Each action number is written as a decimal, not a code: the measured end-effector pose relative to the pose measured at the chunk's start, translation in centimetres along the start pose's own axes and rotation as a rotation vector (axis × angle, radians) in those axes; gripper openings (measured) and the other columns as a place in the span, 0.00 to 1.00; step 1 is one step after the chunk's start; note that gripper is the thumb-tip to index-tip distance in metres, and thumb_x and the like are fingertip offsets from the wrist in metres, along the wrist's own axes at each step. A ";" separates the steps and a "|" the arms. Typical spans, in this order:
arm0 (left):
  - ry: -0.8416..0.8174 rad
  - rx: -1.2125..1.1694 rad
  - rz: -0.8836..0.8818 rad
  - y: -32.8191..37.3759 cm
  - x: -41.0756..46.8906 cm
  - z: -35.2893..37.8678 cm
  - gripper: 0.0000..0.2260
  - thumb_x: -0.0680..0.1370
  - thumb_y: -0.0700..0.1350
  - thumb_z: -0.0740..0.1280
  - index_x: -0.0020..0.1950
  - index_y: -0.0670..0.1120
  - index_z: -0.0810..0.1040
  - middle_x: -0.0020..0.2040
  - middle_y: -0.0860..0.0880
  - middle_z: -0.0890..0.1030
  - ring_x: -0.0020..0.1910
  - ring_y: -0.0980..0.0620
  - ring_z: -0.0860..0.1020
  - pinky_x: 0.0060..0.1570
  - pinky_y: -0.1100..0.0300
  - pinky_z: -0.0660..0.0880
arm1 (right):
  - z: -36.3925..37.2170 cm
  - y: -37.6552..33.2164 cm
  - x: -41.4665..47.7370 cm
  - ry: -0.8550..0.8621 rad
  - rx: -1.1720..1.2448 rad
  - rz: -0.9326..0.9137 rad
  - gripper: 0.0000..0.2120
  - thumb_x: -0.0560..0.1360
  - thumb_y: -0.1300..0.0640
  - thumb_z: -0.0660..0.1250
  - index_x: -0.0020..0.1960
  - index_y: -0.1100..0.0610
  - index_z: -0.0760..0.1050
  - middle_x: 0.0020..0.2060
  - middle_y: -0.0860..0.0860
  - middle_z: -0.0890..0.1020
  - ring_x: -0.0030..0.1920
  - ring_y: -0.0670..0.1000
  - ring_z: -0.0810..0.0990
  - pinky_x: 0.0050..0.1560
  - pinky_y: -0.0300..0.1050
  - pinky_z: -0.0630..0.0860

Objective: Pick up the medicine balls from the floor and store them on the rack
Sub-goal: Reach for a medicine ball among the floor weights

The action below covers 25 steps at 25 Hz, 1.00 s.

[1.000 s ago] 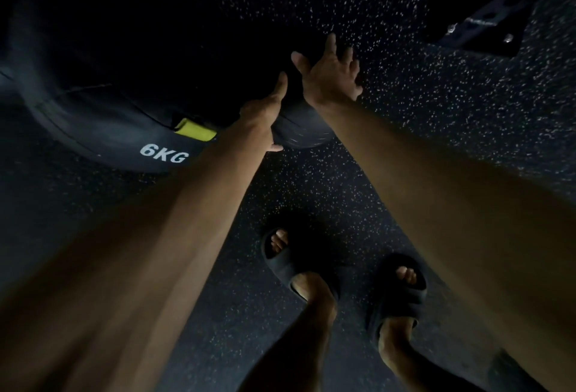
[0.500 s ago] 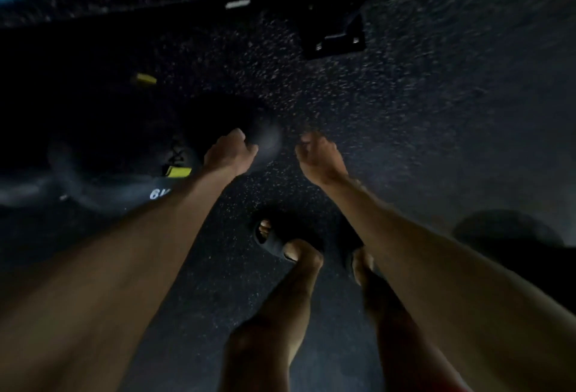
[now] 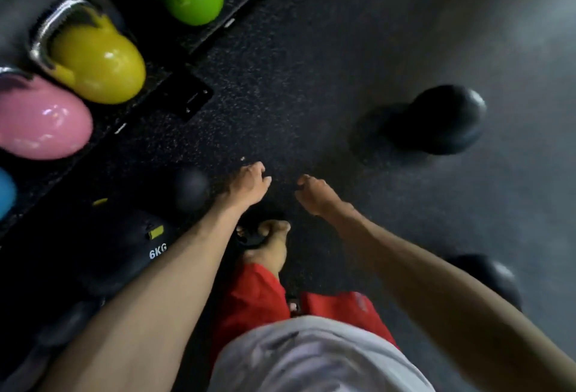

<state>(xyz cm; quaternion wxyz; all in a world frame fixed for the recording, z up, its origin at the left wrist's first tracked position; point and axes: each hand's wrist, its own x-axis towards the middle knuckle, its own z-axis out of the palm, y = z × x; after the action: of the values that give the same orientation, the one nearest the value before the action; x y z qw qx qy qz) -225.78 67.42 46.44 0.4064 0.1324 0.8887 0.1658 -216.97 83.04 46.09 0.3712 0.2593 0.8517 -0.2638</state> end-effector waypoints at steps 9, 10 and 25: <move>-0.203 0.493 0.344 15.2 -13.0 13.2 0.17 0.82 0.53 0.62 0.68 0.46 0.73 0.64 0.41 0.78 0.61 0.41 0.78 0.57 0.49 0.75 | 5.8 19.9 -19.5 0.260 0.405 0.174 0.16 0.81 0.55 0.61 0.65 0.61 0.73 0.60 0.62 0.81 0.60 0.64 0.80 0.58 0.56 0.78; -0.227 0.530 0.375 16.5 -14.3 15.1 0.18 0.82 0.53 0.62 0.68 0.46 0.73 0.64 0.42 0.79 0.61 0.41 0.78 0.58 0.49 0.76 | 7.2 21.8 -21.6 0.273 0.448 0.199 0.15 0.81 0.55 0.62 0.64 0.61 0.74 0.59 0.62 0.81 0.59 0.64 0.80 0.56 0.55 0.78; -0.592 1.122 0.893 35.2 -28.9 45.5 0.17 0.82 0.54 0.62 0.68 0.48 0.73 0.60 0.46 0.80 0.57 0.46 0.79 0.59 0.48 0.77 | 22.8 45.0 -42.7 0.459 1.071 0.816 0.20 0.83 0.51 0.62 0.73 0.54 0.68 0.65 0.56 0.79 0.61 0.57 0.80 0.58 0.52 0.77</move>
<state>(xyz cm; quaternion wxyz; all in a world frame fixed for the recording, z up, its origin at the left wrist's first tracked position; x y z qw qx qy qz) -169.01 97.26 52.26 0.3936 0.7027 0.5566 -0.2035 -151.80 90.62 54.04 0.0731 0.7532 0.4966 -0.4251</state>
